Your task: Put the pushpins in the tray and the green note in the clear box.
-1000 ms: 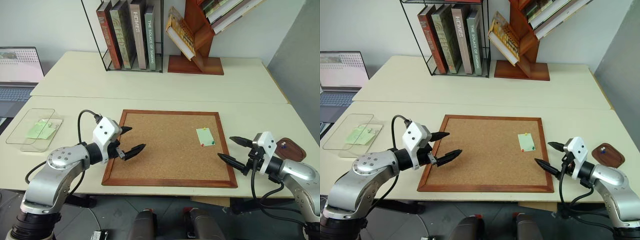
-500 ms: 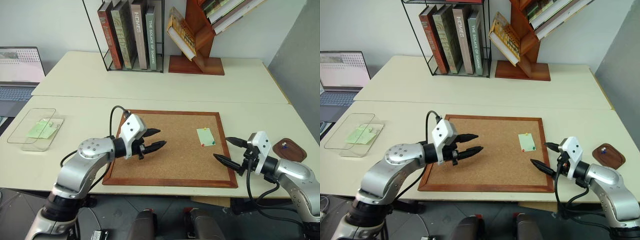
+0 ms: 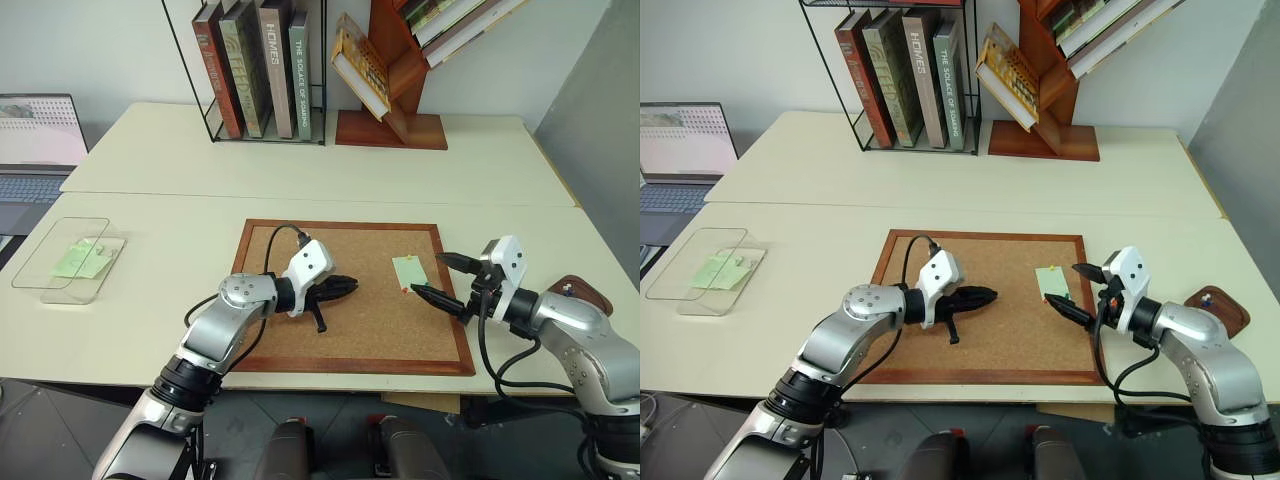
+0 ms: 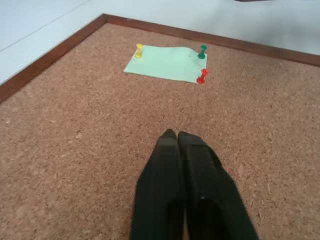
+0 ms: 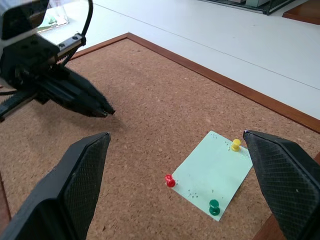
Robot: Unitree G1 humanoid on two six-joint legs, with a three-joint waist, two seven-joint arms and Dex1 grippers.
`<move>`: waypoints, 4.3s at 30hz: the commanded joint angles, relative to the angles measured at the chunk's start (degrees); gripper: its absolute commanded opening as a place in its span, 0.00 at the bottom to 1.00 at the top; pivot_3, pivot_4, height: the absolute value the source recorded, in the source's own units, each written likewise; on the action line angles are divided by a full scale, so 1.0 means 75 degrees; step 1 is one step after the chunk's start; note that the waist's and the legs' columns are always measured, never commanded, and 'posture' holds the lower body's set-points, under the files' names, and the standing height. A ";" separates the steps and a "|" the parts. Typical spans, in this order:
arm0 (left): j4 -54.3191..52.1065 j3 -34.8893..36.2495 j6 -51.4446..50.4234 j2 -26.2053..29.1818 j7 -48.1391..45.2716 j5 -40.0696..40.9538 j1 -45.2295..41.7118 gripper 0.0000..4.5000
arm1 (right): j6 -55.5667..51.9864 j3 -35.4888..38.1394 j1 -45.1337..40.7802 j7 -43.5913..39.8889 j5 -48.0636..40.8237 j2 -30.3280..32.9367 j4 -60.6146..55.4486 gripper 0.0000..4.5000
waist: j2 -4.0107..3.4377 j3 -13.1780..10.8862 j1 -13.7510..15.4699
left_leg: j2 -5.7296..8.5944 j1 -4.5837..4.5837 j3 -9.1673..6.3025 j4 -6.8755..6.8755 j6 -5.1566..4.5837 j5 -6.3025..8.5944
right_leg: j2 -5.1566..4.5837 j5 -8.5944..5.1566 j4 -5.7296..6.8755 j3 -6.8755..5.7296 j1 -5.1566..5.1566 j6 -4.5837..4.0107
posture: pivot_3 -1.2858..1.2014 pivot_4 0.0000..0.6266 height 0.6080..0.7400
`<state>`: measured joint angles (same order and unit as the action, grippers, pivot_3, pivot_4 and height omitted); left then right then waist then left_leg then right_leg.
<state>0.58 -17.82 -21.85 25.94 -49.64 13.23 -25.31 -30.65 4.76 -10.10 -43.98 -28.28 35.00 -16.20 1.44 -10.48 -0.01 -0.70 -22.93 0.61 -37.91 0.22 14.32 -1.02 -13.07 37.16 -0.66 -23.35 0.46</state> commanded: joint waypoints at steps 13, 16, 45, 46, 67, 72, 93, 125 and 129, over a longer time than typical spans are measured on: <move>0.1197 -0.0051 0.1108 -0.0175 -0.0284 -0.0739 0.0091 0.01 | 0.1781 -0.1145 -0.2323 -0.0227 0.1631 -0.0802 0.3639 1.00 | -0.0007 0.0006 -0.0015 | 0.0001 0.0011 0.0004 -0.0007 -0.0003 -0.0002 | 0.0001 0.0004 0.0016 0.0002 0.0004 0.0003 | 0.52 0.24 1.00; 0.1195 -0.0040 0.1137 -0.0151 -0.0282 -0.0802 0.0121 0.01 | 0.2159 -0.1226 -0.2609 -0.0249 0.1900 -0.0965 0.4268 1.00 | -0.0008 0.0007 -0.0017 | 0.0001 0.0011 0.0004 -0.0007 -0.0003 -0.0002 | 0.0001 0.0004 0.0016 0.0002 0.0004 0.0003 | 0.52 0.24 1.00; 0.1020 -0.0040 0.1056 -0.0115 -0.0268 -0.0993 0.0333 0.00 | 0.2987 -0.1167 -0.2865 -0.0134 0.2653 -0.1429 0.4768 0.00 | -0.0012 0.0009 -0.0043 | -0.0003 0.0020 0.0006 -0.0006 -0.0003 -0.0002 | 0.0000 0.0003 0.0033 0.0007 0.0004 0.0001 | 0.52 0.24 1.00; 0.1018 -0.0048 0.1049 -0.0116 -0.0273 -0.0996 0.0340 0.00 | 0.2982 -0.1160 -0.2857 -0.0149 0.2627 -0.1442 0.4694 0.00 | -0.0012 0.0009 -0.0044 | -0.0003 0.0021 0.0006 -0.0006 -0.0003 -0.0002 | 0.0000 0.0003 0.0034 0.0008 0.0003 0.0001 | 0.52 0.24 1.00; 0.0991 -0.0172 0.1054 -0.0143 -0.0262 -0.1067 0.0478 0.00 | 0.1742 -0.0224 -0.1812 0.0284 0.1722 -0.1144 0.2107 0.00 | -0.0014 0.0015 -0.0047 | -0.0003 0.0020 0.0005 -0.0004 -0.0003 -0.0002 | -0.0002 0.0002 0.0037 0.0009 0.0001 0.0000 | 0.52 0.24 1.00; 0.0855 -0.0164 0.1048 -0.0102 -0.0236 -0.1056 0.0569 0.00 | 0.1816 0.0744 -0.0981 0.0466 0.1708 -0.0355 0.1564 0.00 | -0.0015 0.0017 -0.0015 | -0.0002 0.0018 0.0002 -0.0002 -0.0003 -0.0002 | -0.0003 0.0001 0.0025 0.0005 0.0004 0.0001 | 0.52 0.24 1.00; 0.0858 -0.0235 0.1294 -0.0022 -0.0373 -0.1184 0.0758 0.00 | 0.1889 0.2375 0.1572 0.1761 0.3246 0.1533 0.2227 0.00 | -0.0074 0.0057 -0.0044 | -0.0003 0.0020 0.0016 0.0006 -0.0003 -0.0002 | 0.0003 0.0001 0.0008 0.0013 0.0008 0.0003 | 0.52 0.24 1.00; 0.1271 -0.0161 0.1525 -0.0093 -0.0370 -0.1229 0.0446 0.00 | 0.0705 0.2895 0.1770 0.0492 0.0780 0.1001 0.0104 0.80 | -0.0109 0.0086 -0.0040 | -0.0007 0.0021 -0.0002 0.0004 -0.0003 -0.0002 | 0.0046 0.0000 0.0005 0.0009 0.0015 0.0002 | 0.52 0.24 1.00; 0.1379 -0.0178 0.1558 -0.0136 -0.0375 -0.1252 0.0349 0.00 | 0.0614 0.2164 0.1606 0.0724 0.0575 0.0286 -0.0493 0.80 | -0.0109 0.0087 -0.0024 | -0.0011 0.0019 -0.0018 0.0002 -0.0003 -0.0002 | 0.0060 -0.0001 0.0004 0.0009 0.0018 0.0002 | 0.52 0.24 1.00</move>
<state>8.46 -17.95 -9.43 24.56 -52.42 6.26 -23.16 -26.05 22.44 3.00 -39.43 -22.34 38.21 -16.57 0.62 -9.83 -0.18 -0.78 -22.79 0.46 -37.92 0.19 14.31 -0.57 -13.08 37.19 -0.58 -23.21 0.46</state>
